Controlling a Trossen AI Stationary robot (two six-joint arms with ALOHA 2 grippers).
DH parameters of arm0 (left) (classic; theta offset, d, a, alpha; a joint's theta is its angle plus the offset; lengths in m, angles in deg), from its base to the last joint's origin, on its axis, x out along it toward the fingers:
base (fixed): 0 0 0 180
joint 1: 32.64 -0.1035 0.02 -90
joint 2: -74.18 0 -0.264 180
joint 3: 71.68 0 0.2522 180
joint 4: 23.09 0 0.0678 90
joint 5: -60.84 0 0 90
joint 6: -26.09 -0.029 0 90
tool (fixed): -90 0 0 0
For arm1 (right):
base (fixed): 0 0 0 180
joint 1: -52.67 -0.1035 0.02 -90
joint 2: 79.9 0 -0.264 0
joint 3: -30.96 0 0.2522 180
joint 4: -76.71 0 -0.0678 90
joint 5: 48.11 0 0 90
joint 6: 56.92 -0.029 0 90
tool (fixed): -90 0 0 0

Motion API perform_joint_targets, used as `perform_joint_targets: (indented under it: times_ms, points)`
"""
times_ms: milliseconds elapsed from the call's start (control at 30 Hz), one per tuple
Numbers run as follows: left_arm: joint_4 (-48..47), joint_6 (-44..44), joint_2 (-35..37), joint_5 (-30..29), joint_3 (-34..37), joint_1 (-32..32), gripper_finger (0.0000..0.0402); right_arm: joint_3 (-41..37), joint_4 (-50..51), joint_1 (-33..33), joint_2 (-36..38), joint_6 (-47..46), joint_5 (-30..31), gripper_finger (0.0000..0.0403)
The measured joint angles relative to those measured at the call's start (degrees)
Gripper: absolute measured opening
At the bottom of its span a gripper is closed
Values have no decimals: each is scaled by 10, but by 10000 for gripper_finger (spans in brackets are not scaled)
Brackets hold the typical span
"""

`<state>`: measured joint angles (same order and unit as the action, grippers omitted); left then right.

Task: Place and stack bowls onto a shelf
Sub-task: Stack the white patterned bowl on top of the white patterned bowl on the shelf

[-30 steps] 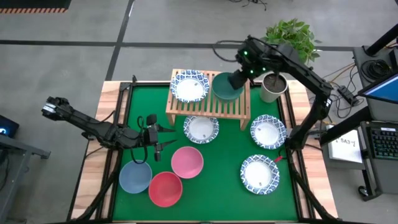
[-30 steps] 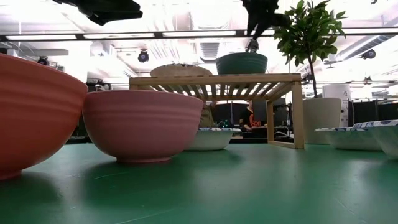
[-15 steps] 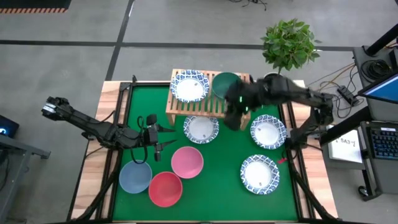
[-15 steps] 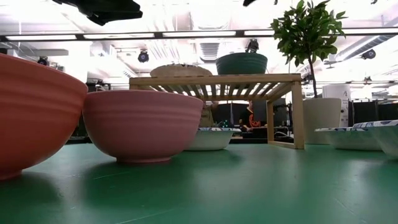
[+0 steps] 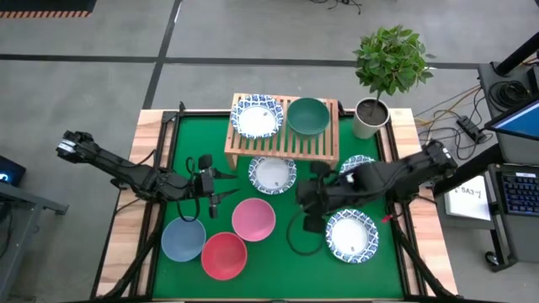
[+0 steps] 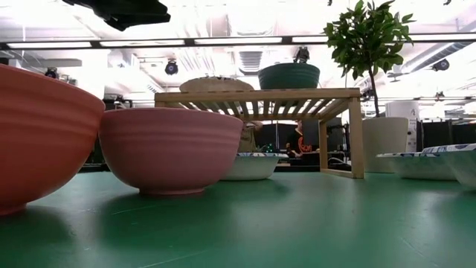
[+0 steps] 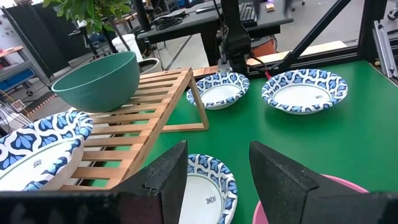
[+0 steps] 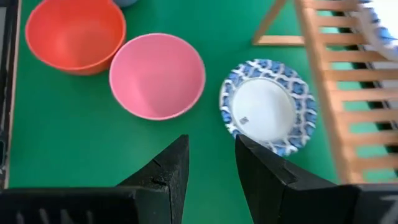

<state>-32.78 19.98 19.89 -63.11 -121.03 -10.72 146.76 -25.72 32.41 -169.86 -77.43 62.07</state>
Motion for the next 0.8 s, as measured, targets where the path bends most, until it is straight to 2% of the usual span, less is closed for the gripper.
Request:
perform_joint_targets:
  times_ms: [233, 467, 600, 800]
  points:
    - [1, 0, 0, 0, 0, 0, 155, -111, -115, 3, -1, 67, 2, 121]
    - [1, 0, 0, 0, 0, 0, 155, -182, -174, 24, -1, 105, 10, 121]
    - [1, 0, 0, 0, 0, 0, 155, -192, -217, 32, -14, 129, 7, 121]
    - [0, 0, 0, 0, 0, 0, 155, -169, -215, 40, -70, 187, 8, 121]
